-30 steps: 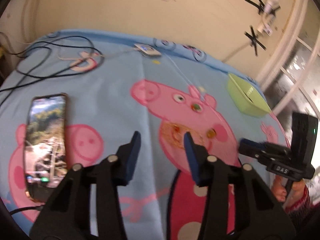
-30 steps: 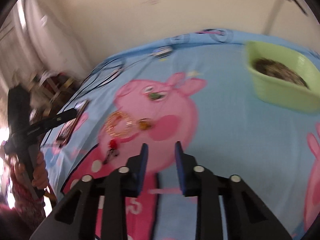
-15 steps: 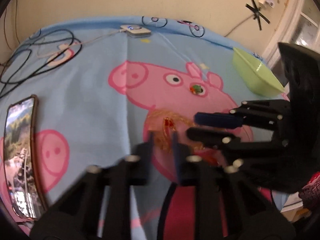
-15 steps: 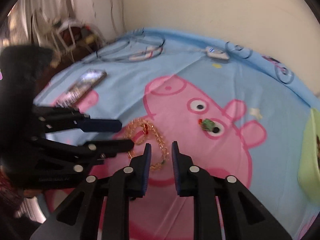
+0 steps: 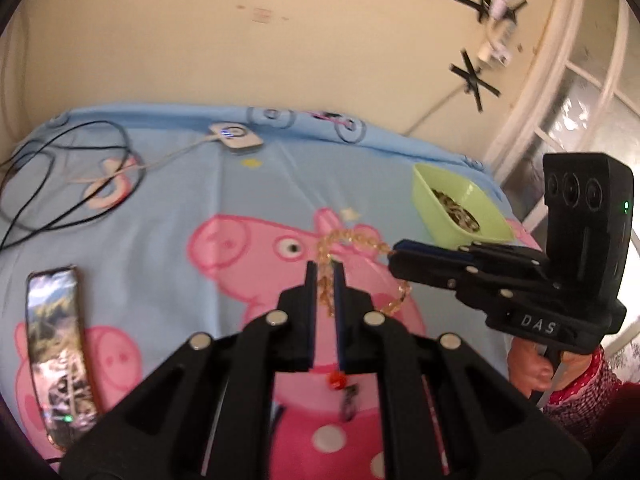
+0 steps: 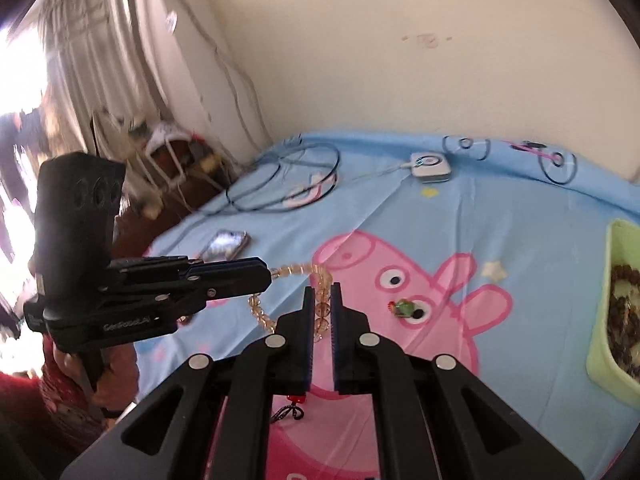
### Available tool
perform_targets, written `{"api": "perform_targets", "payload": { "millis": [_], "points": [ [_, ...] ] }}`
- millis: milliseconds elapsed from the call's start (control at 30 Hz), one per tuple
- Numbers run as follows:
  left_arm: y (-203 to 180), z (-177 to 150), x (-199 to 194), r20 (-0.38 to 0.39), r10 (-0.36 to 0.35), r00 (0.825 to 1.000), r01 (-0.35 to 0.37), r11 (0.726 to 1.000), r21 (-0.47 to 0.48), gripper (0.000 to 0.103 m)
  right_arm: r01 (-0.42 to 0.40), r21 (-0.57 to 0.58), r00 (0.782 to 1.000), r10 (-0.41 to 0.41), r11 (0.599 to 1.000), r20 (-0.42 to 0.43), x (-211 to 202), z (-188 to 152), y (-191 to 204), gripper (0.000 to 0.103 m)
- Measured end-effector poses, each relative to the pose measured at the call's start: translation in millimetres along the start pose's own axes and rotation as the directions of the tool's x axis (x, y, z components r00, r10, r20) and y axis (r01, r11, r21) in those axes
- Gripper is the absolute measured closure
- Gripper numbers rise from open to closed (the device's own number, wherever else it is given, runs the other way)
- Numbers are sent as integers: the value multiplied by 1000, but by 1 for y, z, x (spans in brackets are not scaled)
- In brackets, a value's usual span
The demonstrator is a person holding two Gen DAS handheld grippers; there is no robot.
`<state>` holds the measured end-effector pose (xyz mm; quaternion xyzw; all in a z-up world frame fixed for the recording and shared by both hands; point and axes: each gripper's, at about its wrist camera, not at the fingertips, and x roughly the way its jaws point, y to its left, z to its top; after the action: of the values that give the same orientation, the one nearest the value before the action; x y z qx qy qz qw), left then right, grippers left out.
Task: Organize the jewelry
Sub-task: 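Lower the gold chain into the green tray and open the right gripper, then move the right gripper back to the remaining jewelry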
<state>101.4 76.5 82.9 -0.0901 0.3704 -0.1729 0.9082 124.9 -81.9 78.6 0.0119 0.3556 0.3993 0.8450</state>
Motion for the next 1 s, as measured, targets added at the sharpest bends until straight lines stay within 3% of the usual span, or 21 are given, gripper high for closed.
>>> {"api": "perform_targets", "payload": {
  "millis": [133, 300, 500, 567, 600, 633, 700, 767, 833, 900, 1000],
  "points": [
    [-25, 9, 37, -78, -55, 995, 56, 998, 10, 96, 53, 63, 998, -56, 997, 39, -24, -13, -30, 103],
    [-88, 49, 74, -80, -138, 987, 147, 982, 116, 96, 152, 163, 977, -173, 975, 126, -79, -15, -82, 103],
    [-163, 91, 142, -41, -144, 989, 150, 959, 242, 96, 304, 330, 910, -375, 894, 176, -121, -17, -155, 103],
    [-170, 95, 165, -59, -95, 994, 107, 962, 253, 83, 359, 377, 884, -441, 854, 157, -119, -18, -177, 103],
    [-168, 96, 171, -78, -69, 995, 86, 967, 240, 83, 388, 409, 871, -474, 826, 130, -118, -21, -188, 103],
    [-163, 97, 171, -93, -71, 993, 90, 972, 216, 83, 381, 433, 872, -473, 817, 126, -119, -24, -193, 103],
    [-140, 95, 149, -59, -115, 992, 123, 977, 171, 83, 326, 459, 881, -441, 826, 169, -129, -34, -192, 103],
    [-104, 86, 116, -7, -79, 997, 79, 987, 137, 82, 347, 427, 871, -456, 835, 185, -135, -43, -176, 103],
    [-63, 74, 88, 21, -32, 999, 31, 996, 78, 82, 336, 405, 863, -450, 850, 231, -137, -53, -155, 78],
    [-20, 56, 63, 32, 50, 998, -50, 999, 9, 82, 305, 387, 860, -426, 870, 280, -138, -62, -134, 74],
    [35, 20, 38, -18, 179, 984, -180, 979, -91, 82, 257, 355, 908, -350, 899, 231, -115, -70, -109, 74]
  ]
}}
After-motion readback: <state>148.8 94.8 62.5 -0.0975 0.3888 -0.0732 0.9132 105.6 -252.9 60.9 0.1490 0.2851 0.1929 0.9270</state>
